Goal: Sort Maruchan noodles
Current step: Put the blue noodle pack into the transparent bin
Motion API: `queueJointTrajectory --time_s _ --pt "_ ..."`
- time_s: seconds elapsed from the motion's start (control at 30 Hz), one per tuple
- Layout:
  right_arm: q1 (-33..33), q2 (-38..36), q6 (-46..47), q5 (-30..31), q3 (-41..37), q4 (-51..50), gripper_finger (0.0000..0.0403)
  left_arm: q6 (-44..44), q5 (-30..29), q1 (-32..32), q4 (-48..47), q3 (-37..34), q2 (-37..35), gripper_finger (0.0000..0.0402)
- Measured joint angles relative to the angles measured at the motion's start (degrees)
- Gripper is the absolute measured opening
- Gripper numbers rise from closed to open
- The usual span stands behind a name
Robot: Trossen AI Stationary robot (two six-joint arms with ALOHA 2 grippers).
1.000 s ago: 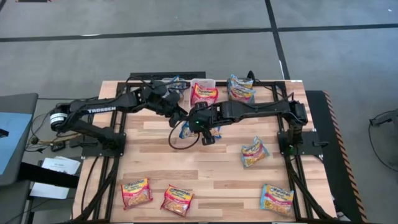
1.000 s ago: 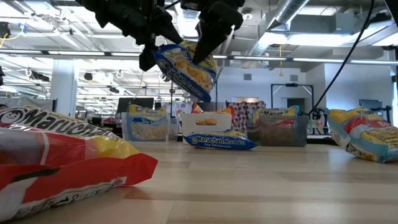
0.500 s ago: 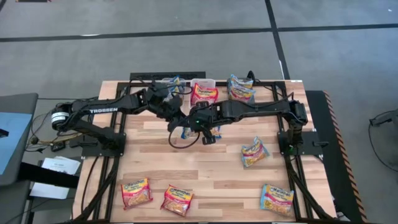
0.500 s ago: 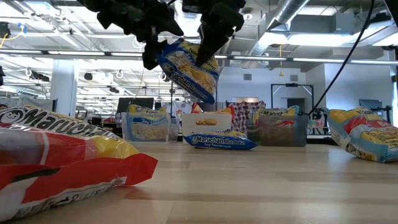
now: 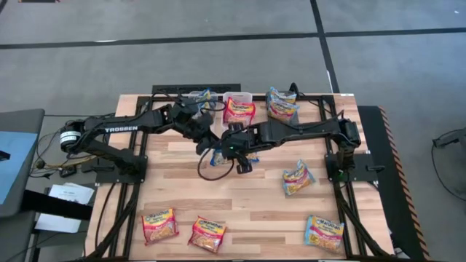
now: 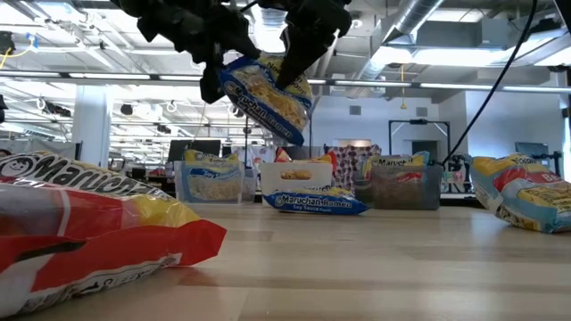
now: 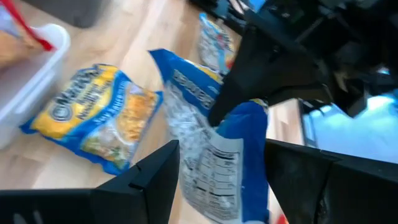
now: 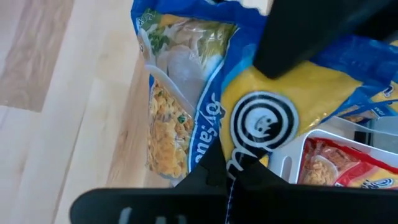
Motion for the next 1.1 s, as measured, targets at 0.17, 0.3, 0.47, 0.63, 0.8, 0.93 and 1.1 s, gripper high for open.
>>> queueJointTrajectory --time_s 0.17,0.3,0.47,0.63,0.8,0.93,1.1 --pt "-1.19 0.0 1.45 0.0 -0.03 2.27 0.0006 0.02 1.03 -0.44 0.07 0.0 0.0 0.0208" --pt "-1.59 0.0 1.49 -0.84 -0.09 3.72 0.0006 1.38 0.76 -0.52 0.04 0.0 -0.04 0.0208" --pt "-0.99 0.0 1.51 -2.3 -0.09 3.9 0.0006 0.66 -1.36 -0.55 0.09 0.0 -0.04 0.0208" --pt "-0.95 0.0 2.61 -2.34 -0.09 4.32 0.0006 2.34 -1.49 -0.55 0.07 0.0 -0.04 0.0208" --pt "-1.41 0.0 5.64 -2.35 -0.09 4.36 0.0006 2.38 -1.6 -0.55 -0.02 0.0 -0.04 0.0186" --pt "-1.66 0.0 7.24 -2.76 -0.09 4.36 0.0006 2.47 0.51 -0.52 -0.02 0.0 -0.04 0.0148" --pt "-1.68 0.0 7.68 -2.78 -0.09 4.51 0.0006 4.63 0.65 -0.52 0.0 0.0 -0.04 0.0108"
